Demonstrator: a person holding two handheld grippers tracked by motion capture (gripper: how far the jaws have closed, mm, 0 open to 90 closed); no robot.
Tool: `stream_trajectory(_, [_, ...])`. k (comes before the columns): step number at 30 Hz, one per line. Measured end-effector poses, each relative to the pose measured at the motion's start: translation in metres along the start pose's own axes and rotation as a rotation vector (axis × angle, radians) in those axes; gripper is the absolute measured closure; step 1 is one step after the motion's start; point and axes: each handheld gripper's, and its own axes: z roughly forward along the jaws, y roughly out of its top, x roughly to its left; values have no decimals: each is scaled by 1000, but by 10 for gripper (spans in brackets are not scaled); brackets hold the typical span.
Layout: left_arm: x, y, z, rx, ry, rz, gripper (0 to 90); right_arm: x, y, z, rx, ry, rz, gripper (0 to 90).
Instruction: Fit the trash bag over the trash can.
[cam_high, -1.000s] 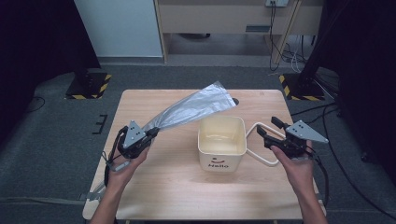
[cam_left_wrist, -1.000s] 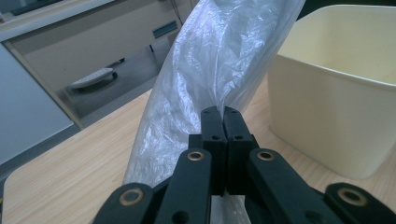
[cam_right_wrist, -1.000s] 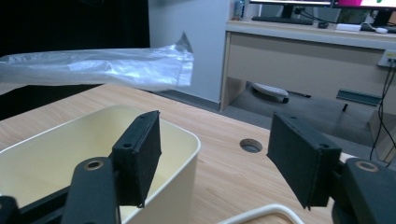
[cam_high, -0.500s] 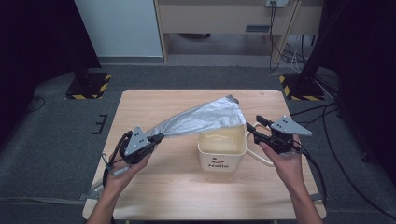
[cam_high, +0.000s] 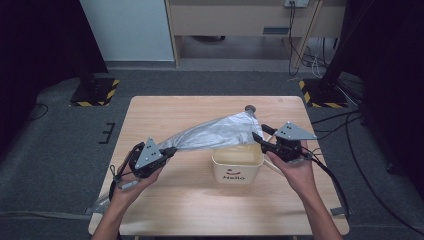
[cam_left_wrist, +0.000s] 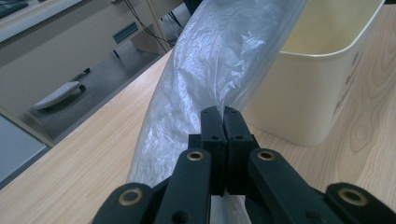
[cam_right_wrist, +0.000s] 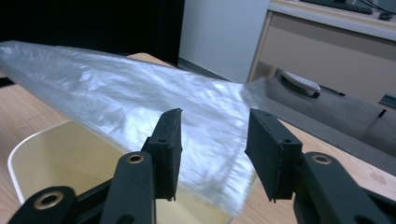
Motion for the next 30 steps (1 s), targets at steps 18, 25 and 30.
stream_trajectory(18, [2, -3, -7, 33, -24, 43, 892, 16, 11, 21, 24, 49, -46, 523])
stream_trajectory(25, [3, 0, -8, 38, -31, 59, 892, 30, 13, 31, 45, 115, -78, 491])
stream_trajectory(30, [5, 3, -7, 43, -31, 62, 891, 42, 18, 38, 55, 166, -109, 428])
